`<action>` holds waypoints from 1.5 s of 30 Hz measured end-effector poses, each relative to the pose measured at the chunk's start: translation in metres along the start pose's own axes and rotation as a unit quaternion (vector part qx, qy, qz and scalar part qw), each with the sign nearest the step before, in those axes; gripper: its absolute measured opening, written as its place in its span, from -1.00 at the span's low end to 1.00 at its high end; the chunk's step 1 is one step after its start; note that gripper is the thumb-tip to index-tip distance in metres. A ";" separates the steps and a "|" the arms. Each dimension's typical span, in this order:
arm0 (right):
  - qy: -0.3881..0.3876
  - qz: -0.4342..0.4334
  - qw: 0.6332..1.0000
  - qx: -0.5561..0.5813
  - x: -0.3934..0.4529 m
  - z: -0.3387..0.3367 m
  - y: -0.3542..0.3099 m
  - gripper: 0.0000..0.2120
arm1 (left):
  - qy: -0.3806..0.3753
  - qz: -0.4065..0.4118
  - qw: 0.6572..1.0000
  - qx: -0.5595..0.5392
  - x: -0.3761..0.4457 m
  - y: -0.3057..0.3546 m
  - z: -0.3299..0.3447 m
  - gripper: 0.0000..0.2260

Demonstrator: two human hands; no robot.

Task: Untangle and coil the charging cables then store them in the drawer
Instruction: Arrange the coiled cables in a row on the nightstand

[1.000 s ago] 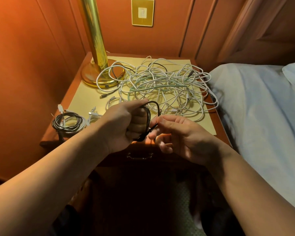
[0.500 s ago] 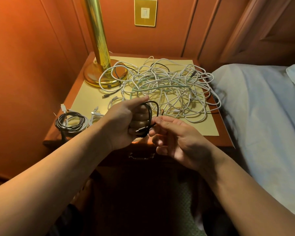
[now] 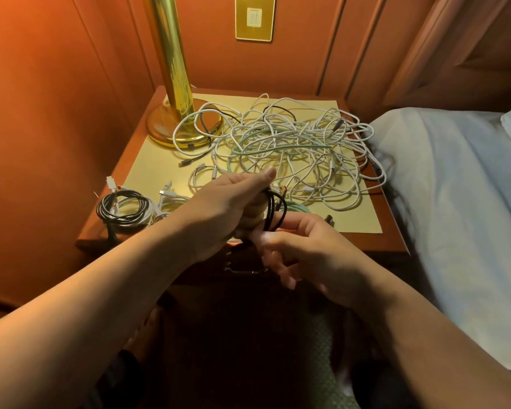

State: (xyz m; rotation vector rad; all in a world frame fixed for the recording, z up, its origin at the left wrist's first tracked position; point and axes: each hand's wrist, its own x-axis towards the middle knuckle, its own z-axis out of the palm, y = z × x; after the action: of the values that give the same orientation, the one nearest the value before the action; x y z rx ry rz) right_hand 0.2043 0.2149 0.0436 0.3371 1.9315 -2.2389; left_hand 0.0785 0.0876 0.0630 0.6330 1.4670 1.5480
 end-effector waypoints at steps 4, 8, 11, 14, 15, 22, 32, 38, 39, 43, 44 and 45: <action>0.026 0.025 0.998 -0.046 -0.002 0.002 -0.002 -0.82 | 0.004 -0.009 0.999 0.035 0.001 -0.003 0.004 -0.58; 0.025 0.045 0.997 0.063 -0.005 0.004 -0.008 -0.68 | 0.010 0.006 1.000 0.013 0.002 0.001 0.012 -0.59; 0.031 0.050 0.996 0.073 -0.005 0.005 -0.010 -0.70 | 0.007 0.012 1.000 0.027 0.002 0.006 0.012 -0.61; 0.032 0.053 0.998 0.021 -0.008 0.005 -0.013 -0.59 | -0.006 0.019 0.999 0.038 0.002 0.010 0.010 -0.62; 0.023 0.064 0.998 0.007 -0.010 0.006 -0.014 -0.51 | -0.010 0.020 0.999 0.040 0.002 0.011 0.010 -0.63; 0.039 0.129 0.967 -0.218 -0.008 0.000 -0.008 -0.40 | -0.031 -0.077 0.991 0.107 -0.004 0.017 0.018 -0.57; 0.000 0.127 0.966 -0.225 -0.011 -0.006 -0.005 -0.59 | -0.007 -0.156 0.983 0.094 -0.001 0.029 0.023 -0.53; 0.056 0.085 0.962 -0.255 -0.017 -0.023 -0.014 -0.65 | 0.037 -0.060 0.989 0.127 0.015 0.020 0.021 -0.52; 0.080 0.063 0.961 -0.256 -0.018 -0.025 -0.015 -0.64 | 0.030 -0.047 0.988 0.143 0.017 0.017 0.024 -0.52; 0.167 -0.032 0.960 -0.221 -0.022 -0.029 -0.017 -0.65 | 0.000 0.000 0.978 0.207 0.018 0.008 0.032 -0.49; 0.178 -0.040 0.957 -0.225 -0.022 -0.029 -0.016 -0.66 | 0.006 0.018 0.970 0.242 0.017 0.008 0.033 -0.48; 0.185 -0.047 0.954 -0.232 -0.022 -0.029 -0.016 -0.69 | 0.019 0.034 0.961 0.275 0.017 0.008 0.034 -0.46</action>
State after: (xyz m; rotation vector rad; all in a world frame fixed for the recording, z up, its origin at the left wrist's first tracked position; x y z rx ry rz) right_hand 0.2226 0.2454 0.0604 0.6399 2.6334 -1.7800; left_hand 0.0969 0.1197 0.0725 0.9847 1.9419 1.1982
